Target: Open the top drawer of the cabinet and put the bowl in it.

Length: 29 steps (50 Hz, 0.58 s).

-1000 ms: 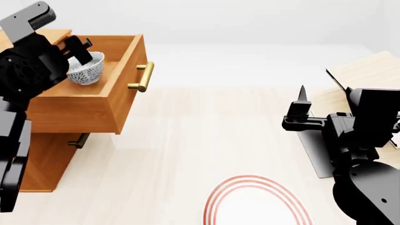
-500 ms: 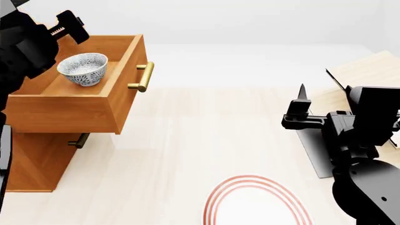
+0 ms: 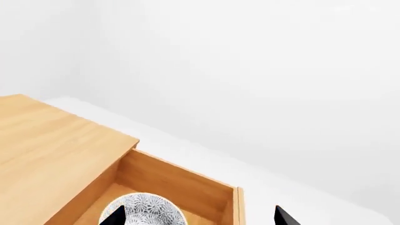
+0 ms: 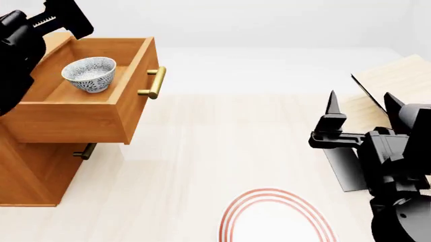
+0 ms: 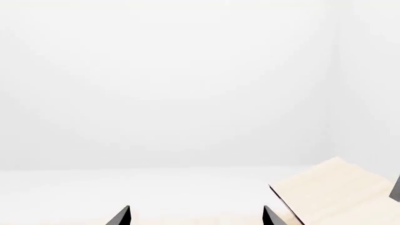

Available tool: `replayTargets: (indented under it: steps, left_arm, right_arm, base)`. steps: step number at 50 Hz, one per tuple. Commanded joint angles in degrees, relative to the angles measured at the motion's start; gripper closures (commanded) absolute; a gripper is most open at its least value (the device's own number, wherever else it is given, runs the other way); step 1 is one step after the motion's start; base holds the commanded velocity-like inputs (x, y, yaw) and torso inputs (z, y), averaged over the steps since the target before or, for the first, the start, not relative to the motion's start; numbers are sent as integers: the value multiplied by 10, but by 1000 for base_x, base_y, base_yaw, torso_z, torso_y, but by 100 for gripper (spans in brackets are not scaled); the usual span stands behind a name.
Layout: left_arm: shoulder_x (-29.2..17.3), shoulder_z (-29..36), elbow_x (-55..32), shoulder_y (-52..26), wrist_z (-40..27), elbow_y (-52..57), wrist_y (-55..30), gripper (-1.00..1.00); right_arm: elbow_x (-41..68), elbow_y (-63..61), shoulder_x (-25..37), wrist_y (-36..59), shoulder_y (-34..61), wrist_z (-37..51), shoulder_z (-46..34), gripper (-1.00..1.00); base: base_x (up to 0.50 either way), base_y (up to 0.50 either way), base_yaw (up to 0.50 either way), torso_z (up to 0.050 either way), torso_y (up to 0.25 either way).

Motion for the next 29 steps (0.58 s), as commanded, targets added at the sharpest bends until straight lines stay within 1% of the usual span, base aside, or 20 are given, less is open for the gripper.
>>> replayTargets:
  steps: [1, 11, 13, 15, 17, 20, 24, 29]
  left_arm:
    - [-65, -63, -87, 128, -40, 228, 11, -100]
    - [-99, -139, -123, 255, -46, 353, 67, -100]
    - [-105, -160, -123, 291, -38, 377, 80, -100]
    - [-110, -173, -124, 310, -34, 391, 87, -100]
    - [-117, -181, -134, 315, -39, 403, 90, -100]
    - [-127, -190, -151, 313, -46, 418, 92, -100]
    - [-132, -196, -158, 312, -46, 427, 93, -100]
    - [-112, -199, -129, 338, -14, 431, 102, -100]
  right_arm:
    - [43, -87, 12, -2, -51, 15, 47, -100]
    - [78, -139, 29, -6, -74, 37, 93, -100]
    - [81, -148, 33, -9, -82, 39, 98, -100]
    - [89, -153, 38, -12, -84, 45, 103, -100]
    - [108, -158, 51, -17, -82, 61, 106, -100]
    - [134, -159, 95, -56, -84, 101, 84, -100]
    - [145, -159, 134, -98, -87, 136, 54, -100]
    - [144, -156, 151, -118, -75, 152, 20, -100]
  base:
    - [0, 0, 0, 0, 0]
    - [0, 0, 0, 0, 0]
    - [0, 0, 0, 0, 0]
    - [0, 0, 0, 0, 0]
    - [0, 0, 0, 0, 0]
    - [0, 0, 0, 0, 0]
    - [0, 0, 0, 0, 0]
    - [0, 0, 0, 0, 0]
